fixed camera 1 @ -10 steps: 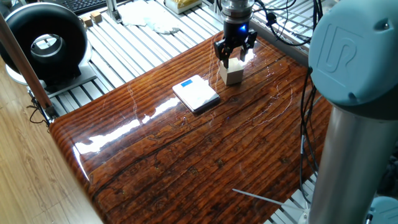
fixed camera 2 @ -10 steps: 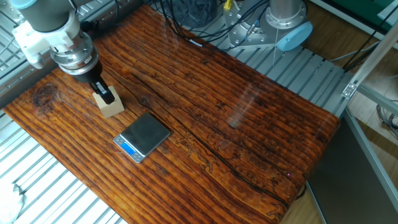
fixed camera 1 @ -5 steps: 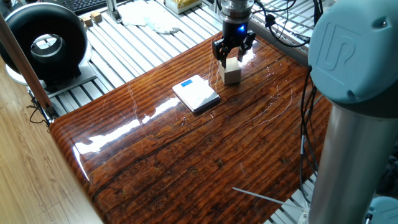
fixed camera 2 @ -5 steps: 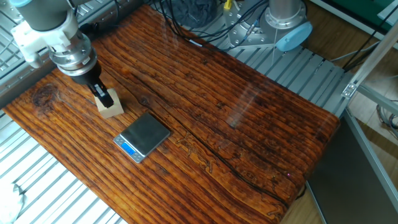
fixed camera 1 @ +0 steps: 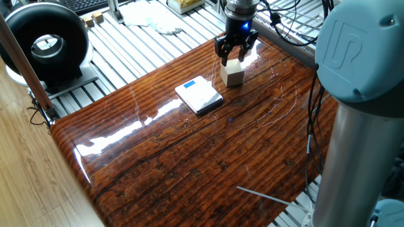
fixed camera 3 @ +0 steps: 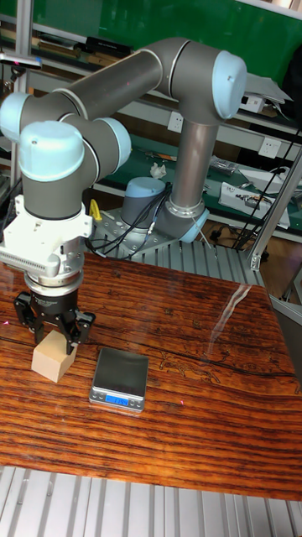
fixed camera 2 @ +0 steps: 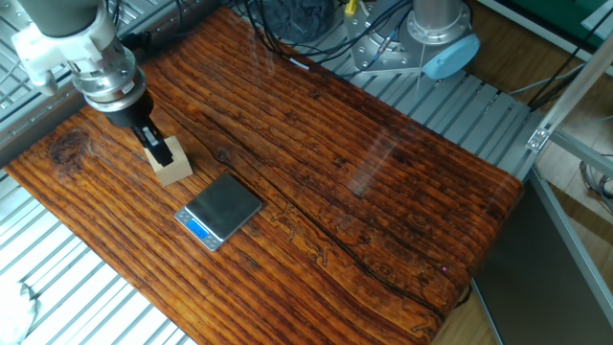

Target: Place the block on the scale

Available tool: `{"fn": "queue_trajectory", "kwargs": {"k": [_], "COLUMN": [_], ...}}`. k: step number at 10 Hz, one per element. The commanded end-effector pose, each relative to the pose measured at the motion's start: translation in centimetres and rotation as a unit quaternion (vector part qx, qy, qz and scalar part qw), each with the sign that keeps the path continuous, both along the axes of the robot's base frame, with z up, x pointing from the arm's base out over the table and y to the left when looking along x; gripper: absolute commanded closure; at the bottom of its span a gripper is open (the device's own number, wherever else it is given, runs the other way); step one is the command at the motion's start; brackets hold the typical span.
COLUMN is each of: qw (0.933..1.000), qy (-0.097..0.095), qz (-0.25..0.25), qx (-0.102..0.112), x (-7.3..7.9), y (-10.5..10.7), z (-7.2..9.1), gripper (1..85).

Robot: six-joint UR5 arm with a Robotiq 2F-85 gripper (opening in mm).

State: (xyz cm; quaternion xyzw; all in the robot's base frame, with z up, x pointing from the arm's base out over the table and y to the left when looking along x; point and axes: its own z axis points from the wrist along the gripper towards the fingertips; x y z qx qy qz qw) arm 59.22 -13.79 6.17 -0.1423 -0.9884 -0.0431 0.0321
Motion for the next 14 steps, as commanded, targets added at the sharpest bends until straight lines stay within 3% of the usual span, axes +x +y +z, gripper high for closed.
{"fn": "queue_trajectory", "kwargs": {"k": [1, 3, 4, 7, 9, 11, 14], "qw": [0.9999, 0.9992, 0.9989, 0.9992, 0.9994, 0.9996, 0.9996], "qy": [-0.003, -0.014, -0.017, -0.019, -0.011, 0.002, 0.002], "qz": [0.006, 0.033, 0.042, 0.034, 0.032, 0.026, 0.029], "qx": [0.009, 0.019, 0.015, 0.013, 0.003, -0.004, -0.002], "x": [0.3, 0.7, 0.9, 1.5, 1.3, 0.7, 0.6], "y": [0.4, 0.8, 0.7, 1.1, 0.9, 0.6, 0.5], "z": [0.2, 0.3, 0.1, -1.0, -1.9, -2.2, -2.4], "gripper": [25.3, 4.7, 1.0, 2.7, 4.0, 5.7, 8.7]}}
